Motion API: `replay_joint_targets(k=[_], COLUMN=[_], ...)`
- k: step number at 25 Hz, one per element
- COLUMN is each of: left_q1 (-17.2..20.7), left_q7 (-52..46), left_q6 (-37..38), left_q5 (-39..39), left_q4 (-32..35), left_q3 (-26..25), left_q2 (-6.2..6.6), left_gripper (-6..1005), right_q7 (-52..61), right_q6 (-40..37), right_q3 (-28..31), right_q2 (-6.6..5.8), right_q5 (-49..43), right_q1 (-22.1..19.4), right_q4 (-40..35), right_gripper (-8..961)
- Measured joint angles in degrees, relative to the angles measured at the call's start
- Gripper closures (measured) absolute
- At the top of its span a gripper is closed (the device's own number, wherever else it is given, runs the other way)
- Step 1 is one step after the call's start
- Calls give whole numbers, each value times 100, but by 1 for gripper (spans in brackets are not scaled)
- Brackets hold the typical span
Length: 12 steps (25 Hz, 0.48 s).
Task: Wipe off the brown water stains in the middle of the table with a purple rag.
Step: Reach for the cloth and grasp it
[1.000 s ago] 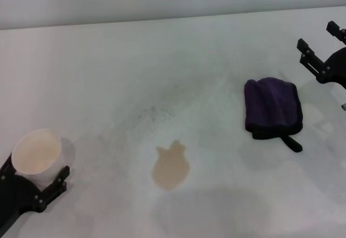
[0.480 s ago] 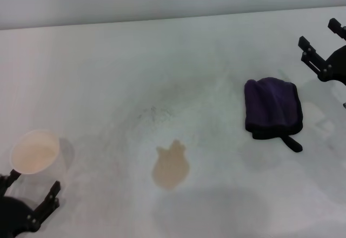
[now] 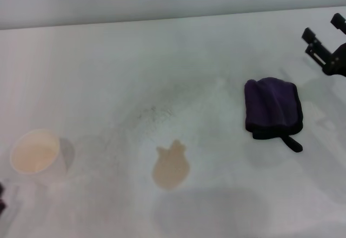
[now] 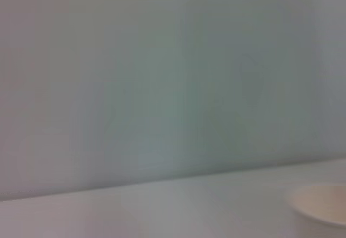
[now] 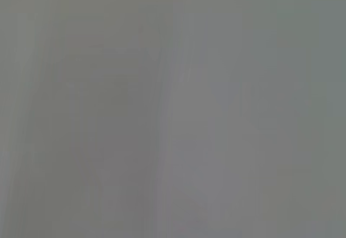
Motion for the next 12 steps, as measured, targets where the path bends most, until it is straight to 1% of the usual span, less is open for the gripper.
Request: replay_joint_targets(k=[1,2,3,5,8,10,12], left_q1=[44,83,107,136,145,140,100], left_q7=[-4,-7,-8,-9,-13,-18,-20], left_q6=[64,146,201,285,320,351,373], left_q5=[-133,-298,-428,-719,-1136,-1369,-1454], left_q4=[0,1,1,1,1,-5,-20], left_q3=[1,0,1,0,0,-1,0], left_q2=[1,3,5,7,10,16,29], left_gripper=[106,106,106,105,105,105,105], right_q7=[287,873,873,1546,2713,3720,4728], right_q6=[-5,-62,-62,-199,-526,-840,-1004], right_q3=[2,15,15,15,-90,-124,-125], right_q2=[-8,-30,-30,-53,-79,-97,-128], right_q5=[0,0,0,0,-172,-608,-1252], right_q1=[-22,-87,-87,-161,-267,-316,-345], right_q4=[-50,-190,-190,-385,-851,-1324,-1806], right_gripper=[217,217,217,217,217,217,217])
